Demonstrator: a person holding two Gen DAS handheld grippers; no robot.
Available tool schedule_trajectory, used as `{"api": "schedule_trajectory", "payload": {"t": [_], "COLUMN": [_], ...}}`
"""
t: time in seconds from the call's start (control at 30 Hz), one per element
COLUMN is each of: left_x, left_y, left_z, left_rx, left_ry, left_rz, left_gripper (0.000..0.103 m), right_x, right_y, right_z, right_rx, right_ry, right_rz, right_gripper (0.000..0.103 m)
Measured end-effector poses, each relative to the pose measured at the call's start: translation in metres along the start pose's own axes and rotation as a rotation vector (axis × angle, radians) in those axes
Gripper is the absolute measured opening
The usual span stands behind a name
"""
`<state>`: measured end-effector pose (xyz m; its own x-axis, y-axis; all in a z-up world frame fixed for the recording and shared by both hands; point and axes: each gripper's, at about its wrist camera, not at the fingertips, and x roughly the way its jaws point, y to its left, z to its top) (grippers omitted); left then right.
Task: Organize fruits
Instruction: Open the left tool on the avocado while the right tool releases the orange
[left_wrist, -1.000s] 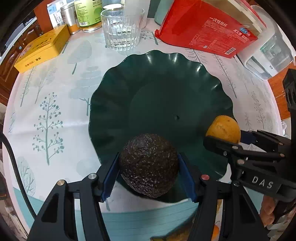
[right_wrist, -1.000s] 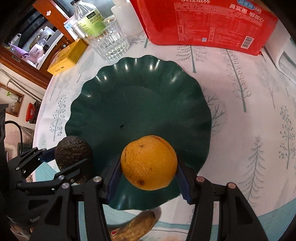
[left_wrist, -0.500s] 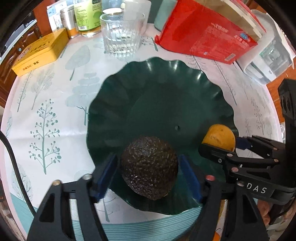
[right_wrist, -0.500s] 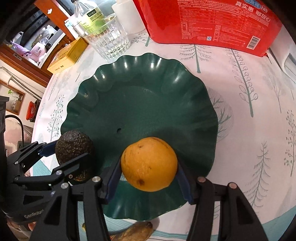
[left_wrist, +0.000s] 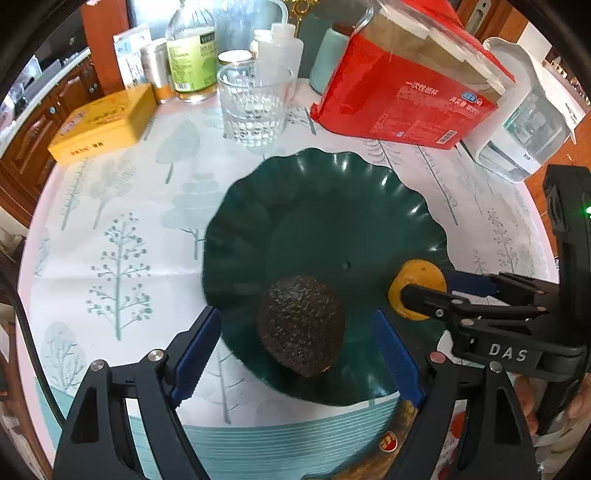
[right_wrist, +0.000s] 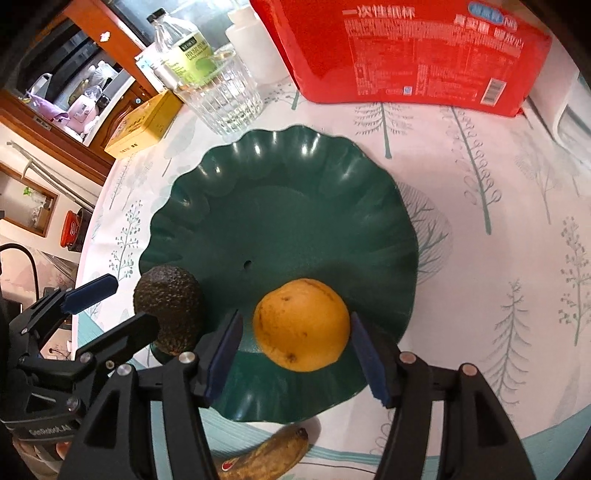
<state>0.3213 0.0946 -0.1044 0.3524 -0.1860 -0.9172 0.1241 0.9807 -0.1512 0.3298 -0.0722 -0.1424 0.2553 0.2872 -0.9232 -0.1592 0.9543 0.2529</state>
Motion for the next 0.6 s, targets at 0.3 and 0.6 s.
{"api": "schedule_trajectory", "payload": {"t": [0.3,0.6], "left_x": [-0.033,-0.056], "left_y": [-0.003,-0.009], "left_z": [-0.011,-0.025], "left_rx": [0.021,0.004], "left_ry": [-0.076,-0.073], "left_rz": [0.003,-0.005], "left_gripper": [0.083,0.083], "right_x": [-0.021,-0.045], "right_y": [0.008,0.01], "right_z": [-0.004,-0.02], "right_rx": [-0.028,-0.031], "right_ry": [-0.044,-0.072], "right_rz": [-0.059,-0.052], "right_gripper": [0.061,0.061]}}
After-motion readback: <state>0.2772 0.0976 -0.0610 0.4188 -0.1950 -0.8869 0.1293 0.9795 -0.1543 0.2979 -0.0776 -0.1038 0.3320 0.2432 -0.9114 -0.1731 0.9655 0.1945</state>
